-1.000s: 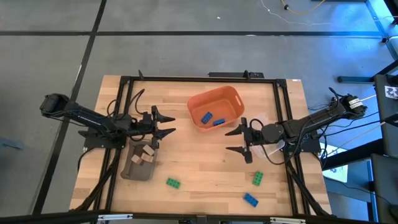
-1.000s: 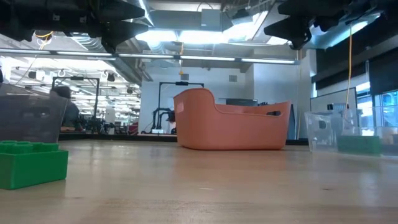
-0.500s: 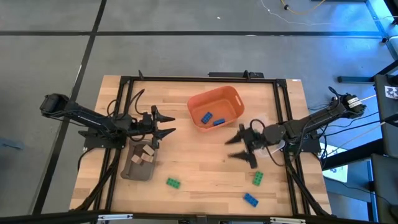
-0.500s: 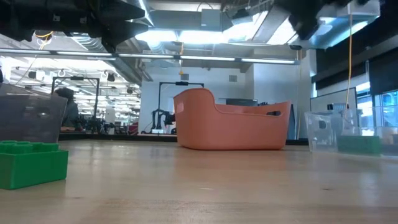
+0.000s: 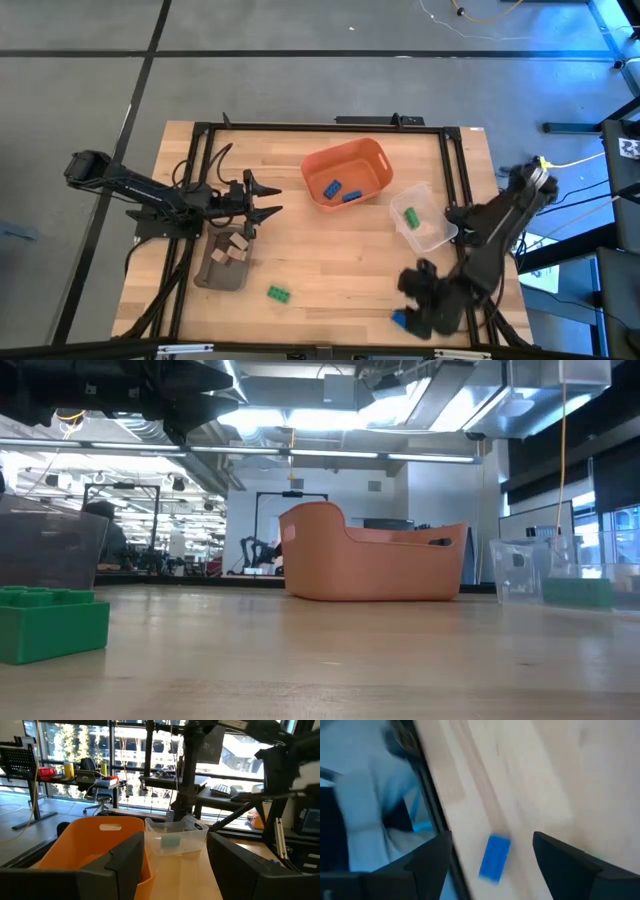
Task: Sort & place blocks by color
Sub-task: Put the blue game piece into the orange bin
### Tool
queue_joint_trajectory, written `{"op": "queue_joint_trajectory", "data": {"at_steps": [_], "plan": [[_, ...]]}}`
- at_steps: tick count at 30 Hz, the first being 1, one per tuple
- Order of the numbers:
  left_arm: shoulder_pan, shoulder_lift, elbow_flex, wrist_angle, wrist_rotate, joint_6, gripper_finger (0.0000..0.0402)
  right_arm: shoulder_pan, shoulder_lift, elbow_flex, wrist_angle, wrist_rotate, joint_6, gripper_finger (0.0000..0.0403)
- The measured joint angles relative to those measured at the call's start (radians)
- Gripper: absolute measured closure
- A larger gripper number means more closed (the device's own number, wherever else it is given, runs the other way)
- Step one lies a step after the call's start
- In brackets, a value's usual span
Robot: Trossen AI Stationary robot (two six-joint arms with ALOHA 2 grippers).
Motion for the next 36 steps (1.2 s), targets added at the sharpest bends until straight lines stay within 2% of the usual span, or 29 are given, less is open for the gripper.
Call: {"op": "queue_joint_trajectory", "data": {"at_steps": [5,10,17,21,36], "plan": [[0.000,0.000,0.000,0.000,0.000,-0.001,0.0194,0.040,0.183,0.133,-0.081,-0.158,0.211,0.0123],[0.006,0.000,0.000,0.000,0.001,0.011,0.0194,0.033,0.305,0.192,-0.082,-0.206,0.254,0.0123],[0.008,0.000,0.000,0.001,0.001,0.013,0.0194,-0.008,0.412,0.178,-0.121,-0.301,0.295,0.0123],[0.008,0.000,0.000,0.001,0.001,0.013,0.0194,-0.011,0.447,0.178,-0.136,-0.338,0.292,0.0123],[0.008,0.000,0.000,0.000,0.001,0.015,0.0194,-0.011,0.482,0.178,-0.098,-0.330,0.290,0.0123]]}}
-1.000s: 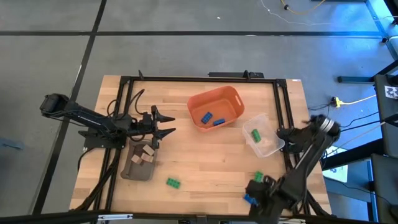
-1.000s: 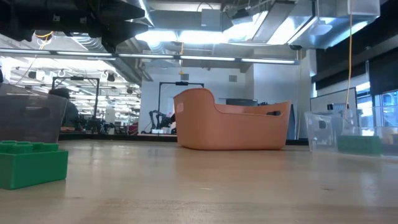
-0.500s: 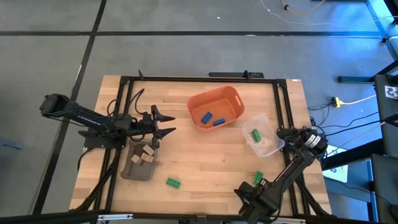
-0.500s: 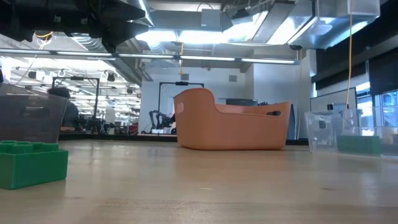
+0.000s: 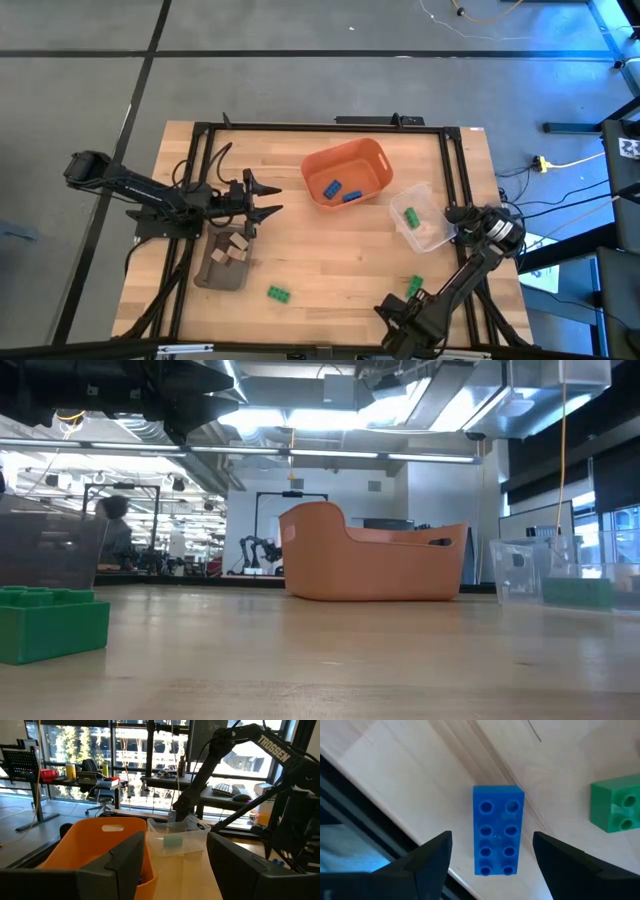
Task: Sort & place blocks by color
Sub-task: Put the blue game piece into the orange bin
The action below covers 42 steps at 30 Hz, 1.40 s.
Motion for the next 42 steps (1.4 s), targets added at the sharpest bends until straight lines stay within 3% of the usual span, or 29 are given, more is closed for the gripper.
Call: {"op": "queue_joint_trajectory", "data": {"at_steps": [13,17,22,28,31,37,42], "plan": [[0.000,0.000,0.000,0.000,0.000,0.000,0.0194,-0.025,0.070,0.003,0.002,-0.079,-0.090,0.0127],[0.000,0.000,0.000,0.000,0.000,0.000,0.0194,-0.026,0.072,0.003,0.009,-0.081,-0.123,0.0163],[0.000,0.000,0.000,0.000,0.000,0.000,0.0194,-0.035,0.074,0.002,-0.007,-0.116,-0.221,0.0259],[0.000,0.000,0.000,0.000,0.000,0.000,0.0194,-0.057,0.071,0.000,-0.050,-0.088,-0.339,0.0263],[0.000,0.000,0.000,0.000,0.000,0.000,0.0194,-0.062,0.054,-0.003,-0.055,-0.009,-0.426,0.0263],[0.000,0.000,0.000,-0.002,0.000,-0.011,0.0194,-0.057,-0.041,-0.004,0.040,0.341,-0.619,0.0263],[-0.002,0.000,0.000,-0.010,0.003,-0.044,0.0194,-0.059,-0.120,-0.047,0.096,0.561,-0.731,0.0263]]}}
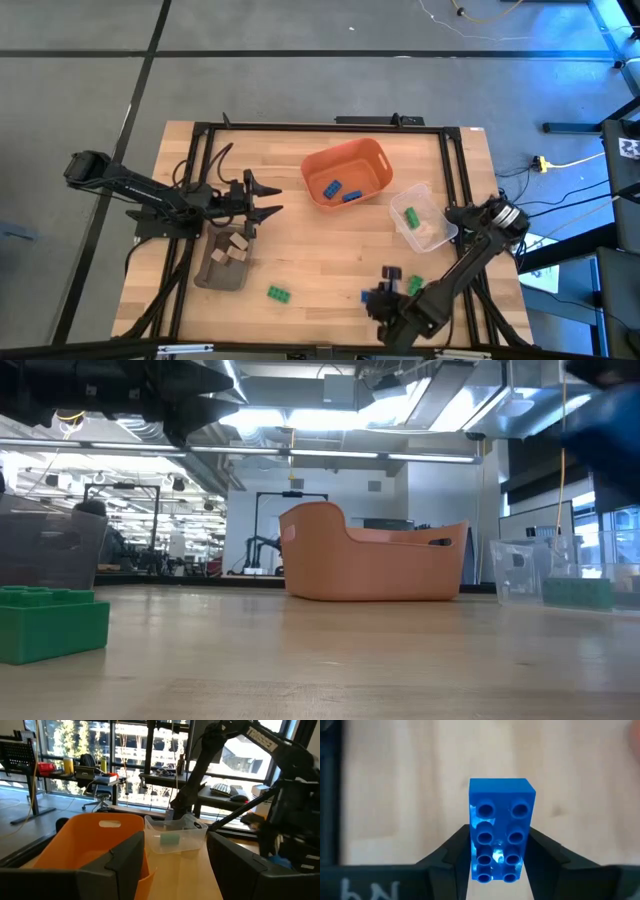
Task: Sort & place blocks by color
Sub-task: Put the blue game piece into the orange bin
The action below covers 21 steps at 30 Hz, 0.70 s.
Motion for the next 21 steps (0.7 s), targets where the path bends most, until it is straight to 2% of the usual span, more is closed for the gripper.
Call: {"op": "queue_joint_trajectory", "data": {"at_steps": [4,7,10,12,14,17,19,21], "plan": [[0.000,0.000,0.000,-0.014,0.001,-0.001,0.0194,-0.015,-0.081,-0.144,0.053,0.081,-0.002,0.0263],[0.000,0.000,0.000,-0.014,0.001,0.000,0.0194,-0.026,-0.165,-0.307,0.198,0.134,0.028,0.0263],[0.000,0.000,0.000,-0.012,0.001,-0.001,0.0194,-0.058,-0.259,-0.501,0.479,0.179,-0.014,0.0263],[0.000,0.000,0.000,-0.008,0.002,-0.003,0.0194,-0.100,-0.319,-0.629,0.734,0.182,-0.108,0.0263],[0.000,0.000,0.000,-0.008,0.002,-0.006,0.0194,-0.166,-0.364,-0.751,1.059,0.146,-0.241,0.0263],[0.000,0.000,0.000,-0.008,0.001,-0.022,0.0194,-0.295,-0.386,-0.883,1.485,0.005,-0.466,0.0263],[0.000,0.000,0.000,-0.006,0.002,-0.022,0.0194,-0.391,-0.389,-0.927,1.698,-0.101,-0.583,0.0263],[0.000,0.000,0.000,-0.006,0.001,-0.022,0.0194,-0.485,-0.391,-0.931,1.814,-0.196,-0.659,0.0263]]}}
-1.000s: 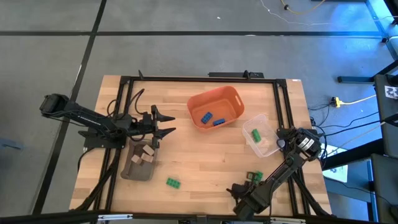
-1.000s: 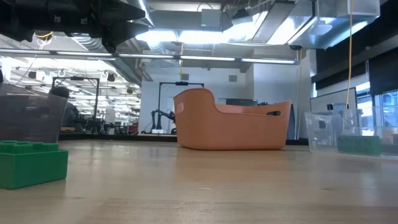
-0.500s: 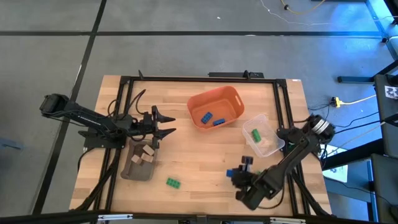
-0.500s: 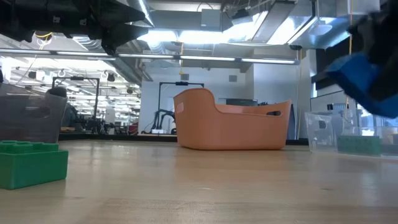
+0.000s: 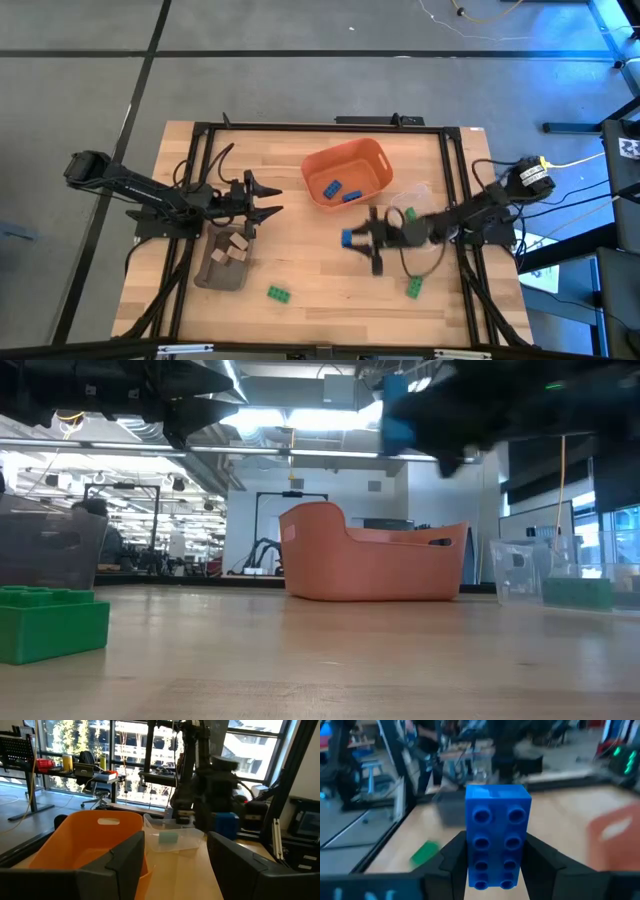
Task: Sort & place blocks by color
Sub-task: Put the blue game piece into the orange bin
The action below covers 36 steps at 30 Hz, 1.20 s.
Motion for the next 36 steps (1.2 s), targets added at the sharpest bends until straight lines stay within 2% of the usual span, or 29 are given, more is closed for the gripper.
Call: {"op": "queue_joint_trajectory", "data": {"at_steps": [4,8,12,27,29,31,34,36], "plan": [[0.000,0.000,0.000,0.004,-0.003,0.018,0.0194,-0.157,-0.010,0.058,0.010,-0.141,-0.067,0.0263],[0.000,0.000,0.000,0.018,-0.010,0.029,0.0194,-0.223,-0.008,0.118,-0.062,-0.259,-0.088,0.0263],[0.000,0.000,0.000,0.017,-0.001,0.030,0.0194,-0.218,-0.007,0.127,-0.091,-0.268,-0.134,0.0263],[-0.022,0.001,0.000,0.015,-0.010,0.023,0.0194,-0.218,-0.007,0.127,-0.100,-0.263,-0.101,0.0263],[-0.022,0.001,0.000,0.016,-0.011,0.028,0.0194,-0.217,-0.007,0.127,-0.111,-0.194,-0.094,0.0263],[-0.022,0.001,0.000,0.022,-0.011,0.028,0.0194,-0.217,-0.007,0.138,-0.175,-0.040,-0.062,0.0263],[-0.022,0.001,0.000,0.034,-0.006,0.028,0.0194,-0.246,-0.005,0.205,-0.446,0.175,0.007,0.0263],[-0.022,0.001,0.000,0.034,-0.005,0.028,0.0194,-0.290,0.006,0.282,-0.646,0.241,0.106,0.0263]]}}
